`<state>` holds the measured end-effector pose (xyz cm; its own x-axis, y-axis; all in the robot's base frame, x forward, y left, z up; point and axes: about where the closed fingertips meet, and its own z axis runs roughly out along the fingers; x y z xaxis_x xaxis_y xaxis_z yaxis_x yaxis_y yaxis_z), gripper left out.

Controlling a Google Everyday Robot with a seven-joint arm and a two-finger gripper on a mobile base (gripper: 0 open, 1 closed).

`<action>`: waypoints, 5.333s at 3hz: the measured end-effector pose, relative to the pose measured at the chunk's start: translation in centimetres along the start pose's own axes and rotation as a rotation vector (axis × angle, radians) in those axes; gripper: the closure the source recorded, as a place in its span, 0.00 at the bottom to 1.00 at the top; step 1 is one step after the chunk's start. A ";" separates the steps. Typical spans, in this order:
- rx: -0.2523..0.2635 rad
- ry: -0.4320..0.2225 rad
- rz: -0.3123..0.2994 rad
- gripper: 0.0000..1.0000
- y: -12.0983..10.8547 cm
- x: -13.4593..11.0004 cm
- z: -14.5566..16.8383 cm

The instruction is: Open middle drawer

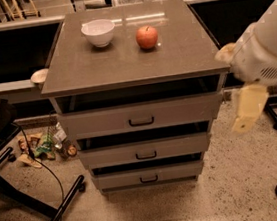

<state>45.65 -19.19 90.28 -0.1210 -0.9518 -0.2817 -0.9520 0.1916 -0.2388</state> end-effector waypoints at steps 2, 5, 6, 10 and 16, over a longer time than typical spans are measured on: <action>-0.079 -0.058 -0.033 0.00 1.3 -0.9 6.1; -0.112 -0.156 -0.121 0.00 4.9 1.4 22.0; -0.117 -0.190 -0.130 0.00 5.0 1.5 27.4; -0.081 -0.135 -0.227 0.00 1.5 2.7 40.7; -0.112 -0.032 -0.163 0.42 -3.9 4.5 54.3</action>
Offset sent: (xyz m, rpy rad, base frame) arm 0.0046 0.0193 -0.0418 0.0425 0.0405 0.0511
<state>64.04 -11.22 39.51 0.0443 -0.9597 -0.2774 -0.9838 0.0064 -0.1793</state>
